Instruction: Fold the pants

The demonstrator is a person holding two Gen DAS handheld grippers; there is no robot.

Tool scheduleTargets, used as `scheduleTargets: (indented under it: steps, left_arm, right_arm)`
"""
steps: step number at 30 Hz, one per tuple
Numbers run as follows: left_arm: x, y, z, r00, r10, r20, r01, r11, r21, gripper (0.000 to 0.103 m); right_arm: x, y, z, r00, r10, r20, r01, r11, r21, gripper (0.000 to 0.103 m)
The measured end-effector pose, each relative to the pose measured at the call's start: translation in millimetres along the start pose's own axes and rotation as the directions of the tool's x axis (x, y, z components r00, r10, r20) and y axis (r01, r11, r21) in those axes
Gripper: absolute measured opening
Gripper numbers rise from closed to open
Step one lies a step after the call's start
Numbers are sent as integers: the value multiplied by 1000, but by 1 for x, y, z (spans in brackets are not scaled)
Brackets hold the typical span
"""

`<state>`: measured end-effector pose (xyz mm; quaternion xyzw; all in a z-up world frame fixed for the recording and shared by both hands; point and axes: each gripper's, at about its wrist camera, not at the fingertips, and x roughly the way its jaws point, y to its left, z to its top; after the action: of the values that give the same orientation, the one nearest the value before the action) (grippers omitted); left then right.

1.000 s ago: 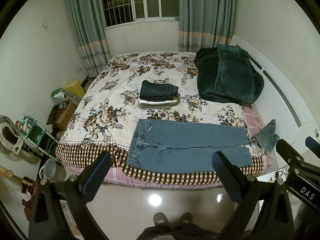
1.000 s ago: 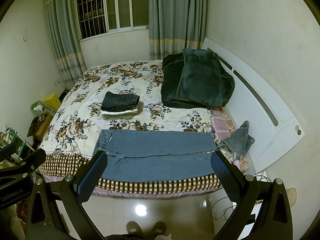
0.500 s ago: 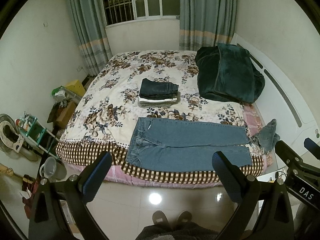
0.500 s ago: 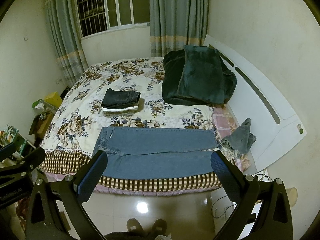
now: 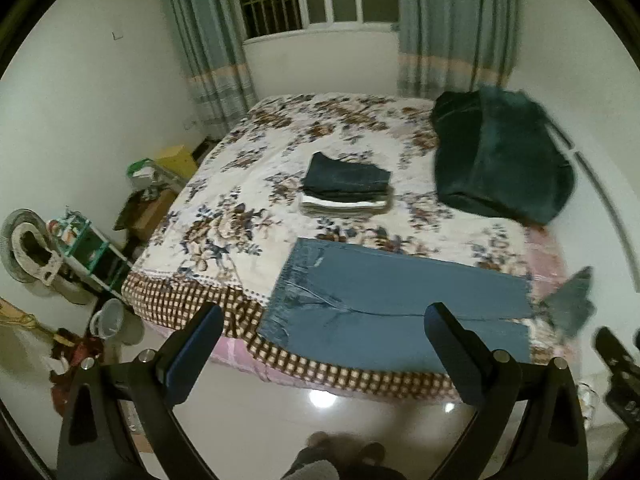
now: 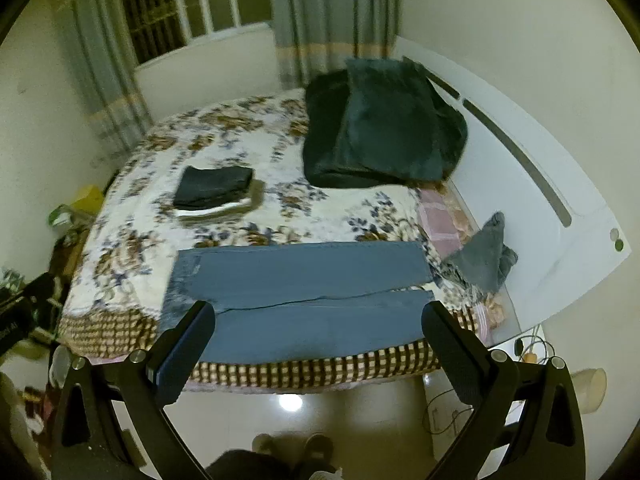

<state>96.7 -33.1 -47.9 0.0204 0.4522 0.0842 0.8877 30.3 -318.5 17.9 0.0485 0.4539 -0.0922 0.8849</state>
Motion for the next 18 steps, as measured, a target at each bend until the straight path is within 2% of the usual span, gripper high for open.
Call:
scheduleTargets:
  steps: [6,11,15,18]
  left_arm:
    - [112,-25,24,990,60,-124,-58,998,20,103]
    - [219,-44,48,966,102,-236,-93,994,49,103]
    - [326,-50,71,925,104,-365,-104,994,18,103]
    - [414,-46,80,871,83,-485,-123,991,-51,103]
  right_arm:
    - [126,-29,32,993,-66,-98,70,996,47,103]
    - [254,-51,57,972,-93,-215,121,985,120,103]
    - [371,-66,74,942,-69,-327,147,965,220,103]
    - [471,-79,80,903,-22,-430,177,929,324,103]
